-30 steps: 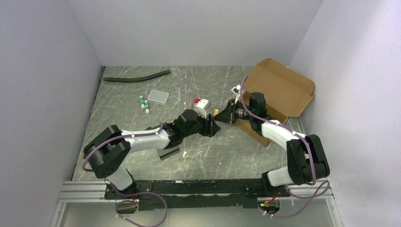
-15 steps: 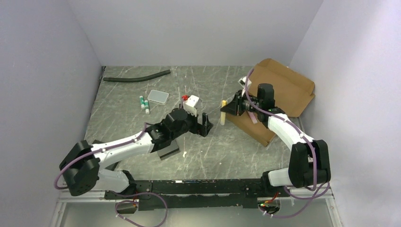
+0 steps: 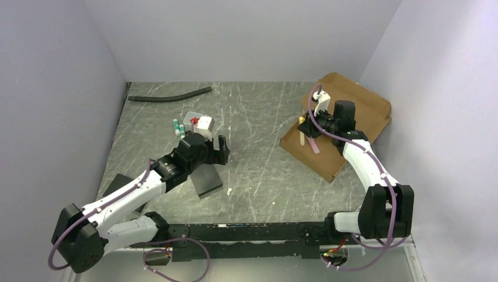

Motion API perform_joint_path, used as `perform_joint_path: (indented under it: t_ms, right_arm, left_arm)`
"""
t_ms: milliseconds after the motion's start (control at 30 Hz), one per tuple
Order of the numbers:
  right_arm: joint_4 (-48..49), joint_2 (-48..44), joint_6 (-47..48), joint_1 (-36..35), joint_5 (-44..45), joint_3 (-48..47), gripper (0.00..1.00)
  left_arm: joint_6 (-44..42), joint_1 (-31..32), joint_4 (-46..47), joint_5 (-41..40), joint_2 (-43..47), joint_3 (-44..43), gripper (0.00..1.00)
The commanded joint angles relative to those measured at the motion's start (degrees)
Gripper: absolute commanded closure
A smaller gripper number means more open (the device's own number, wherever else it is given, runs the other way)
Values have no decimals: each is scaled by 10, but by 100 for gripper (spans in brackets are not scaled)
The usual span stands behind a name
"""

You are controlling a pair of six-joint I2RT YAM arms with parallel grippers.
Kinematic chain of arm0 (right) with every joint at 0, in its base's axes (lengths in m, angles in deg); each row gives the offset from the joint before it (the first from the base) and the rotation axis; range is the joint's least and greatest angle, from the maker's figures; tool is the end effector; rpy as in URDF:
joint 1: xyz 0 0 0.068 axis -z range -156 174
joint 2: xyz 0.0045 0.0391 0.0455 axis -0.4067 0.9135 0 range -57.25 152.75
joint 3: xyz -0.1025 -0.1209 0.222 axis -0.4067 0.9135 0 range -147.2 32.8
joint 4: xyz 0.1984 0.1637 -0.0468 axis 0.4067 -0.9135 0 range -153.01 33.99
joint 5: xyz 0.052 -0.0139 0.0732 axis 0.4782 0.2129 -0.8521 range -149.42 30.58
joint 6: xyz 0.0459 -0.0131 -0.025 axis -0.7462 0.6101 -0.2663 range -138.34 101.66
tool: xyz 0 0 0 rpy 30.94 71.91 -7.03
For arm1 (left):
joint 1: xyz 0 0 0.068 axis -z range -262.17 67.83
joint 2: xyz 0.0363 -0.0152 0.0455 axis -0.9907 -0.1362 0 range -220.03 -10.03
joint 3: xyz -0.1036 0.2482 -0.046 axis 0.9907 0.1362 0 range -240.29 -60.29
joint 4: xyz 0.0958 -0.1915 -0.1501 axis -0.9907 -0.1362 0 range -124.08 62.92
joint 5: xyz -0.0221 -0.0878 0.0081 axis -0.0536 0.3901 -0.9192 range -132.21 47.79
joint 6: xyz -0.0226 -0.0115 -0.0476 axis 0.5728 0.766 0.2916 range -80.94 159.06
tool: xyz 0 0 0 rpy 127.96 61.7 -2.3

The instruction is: Fold the paper box

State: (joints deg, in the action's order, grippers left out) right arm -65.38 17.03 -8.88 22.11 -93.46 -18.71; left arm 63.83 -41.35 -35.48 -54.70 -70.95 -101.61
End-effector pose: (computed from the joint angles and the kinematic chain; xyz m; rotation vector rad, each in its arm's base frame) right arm 0.2844 0.0294 0.2730 -0.5461 1.9989 0.5497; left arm 0.1857 -0.1502 0.2675 0.1548 2.0768 -0.4851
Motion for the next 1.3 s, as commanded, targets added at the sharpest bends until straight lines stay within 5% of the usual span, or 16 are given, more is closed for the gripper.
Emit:
perform_joint_path:
  t_ms: [0, 800, 1267]
  right_arm:
    - [-19, 16, 51, 4, 98, -38, 97]
    - [-78, 104, 76, 4, 166, -83, 54]
    - [-86, 105, 78, 4, 156, -87, 52]
  left_arm:
    - [23, -19, -34, -22, 37, 12, 0]
    - [56, -148, -70, 8, 43, 27, 1]
    - [64, -252, -57, 35, -70, -24, 2]
